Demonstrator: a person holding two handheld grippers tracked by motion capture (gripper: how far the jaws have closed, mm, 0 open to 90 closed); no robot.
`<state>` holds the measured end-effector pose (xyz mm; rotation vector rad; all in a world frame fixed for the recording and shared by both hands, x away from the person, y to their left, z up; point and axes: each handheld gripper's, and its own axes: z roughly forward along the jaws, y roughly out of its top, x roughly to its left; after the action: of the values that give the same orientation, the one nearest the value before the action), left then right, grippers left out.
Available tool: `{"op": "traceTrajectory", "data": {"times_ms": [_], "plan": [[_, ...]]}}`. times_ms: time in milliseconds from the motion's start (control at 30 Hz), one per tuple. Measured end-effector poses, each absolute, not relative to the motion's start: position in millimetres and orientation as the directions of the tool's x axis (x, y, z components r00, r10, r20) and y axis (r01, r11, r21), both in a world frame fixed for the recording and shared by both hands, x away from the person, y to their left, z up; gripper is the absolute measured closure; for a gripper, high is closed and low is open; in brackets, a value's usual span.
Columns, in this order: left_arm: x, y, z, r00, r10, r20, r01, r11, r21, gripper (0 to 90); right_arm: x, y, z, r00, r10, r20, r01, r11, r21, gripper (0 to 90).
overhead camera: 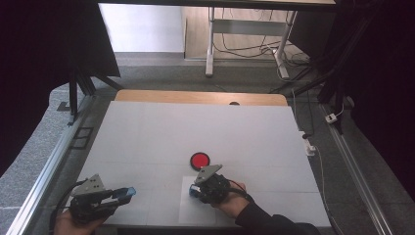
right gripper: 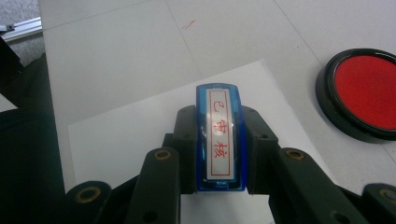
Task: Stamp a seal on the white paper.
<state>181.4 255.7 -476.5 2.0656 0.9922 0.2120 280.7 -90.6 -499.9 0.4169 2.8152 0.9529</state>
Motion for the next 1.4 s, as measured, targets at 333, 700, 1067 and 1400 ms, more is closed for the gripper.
{"op": "traceTrajectory", "data": {"times_ms": [333,700,1067,1400], "plan": [[181.4,255.5,-476.5,0.676,0.714,-0.182,0.576,-0.358,0.735,67.6,274.2,-85.4,-498.4,-0.953,0.284,-0.108,0.17,0.792,0.586,71.6],[181.1,256.0,-476.6,0.672,0.717,-0.185,0.578,-0.352,0.736,67.6,284.4,-87.7,-496.0,-0.952,0.304,-0.03,0.232,0.782,0.579,71.3],[181.0,256.4,-476.5,0.671,0.718,-0.188,0.58,-0.349,0.736,67.6,282.6,-87.0,-488.9,-0.956,0.292,-0.011,0.222,0.749,0.624,71.2],[181.2,256.8,-476.5,0.666,0.721,-0.191,0.584,-0.344,0.735,67.6,284.5,-95.0,-477.0,-0.953,0.303,0.006,0.23,0.711,0.664,71.2]]}}
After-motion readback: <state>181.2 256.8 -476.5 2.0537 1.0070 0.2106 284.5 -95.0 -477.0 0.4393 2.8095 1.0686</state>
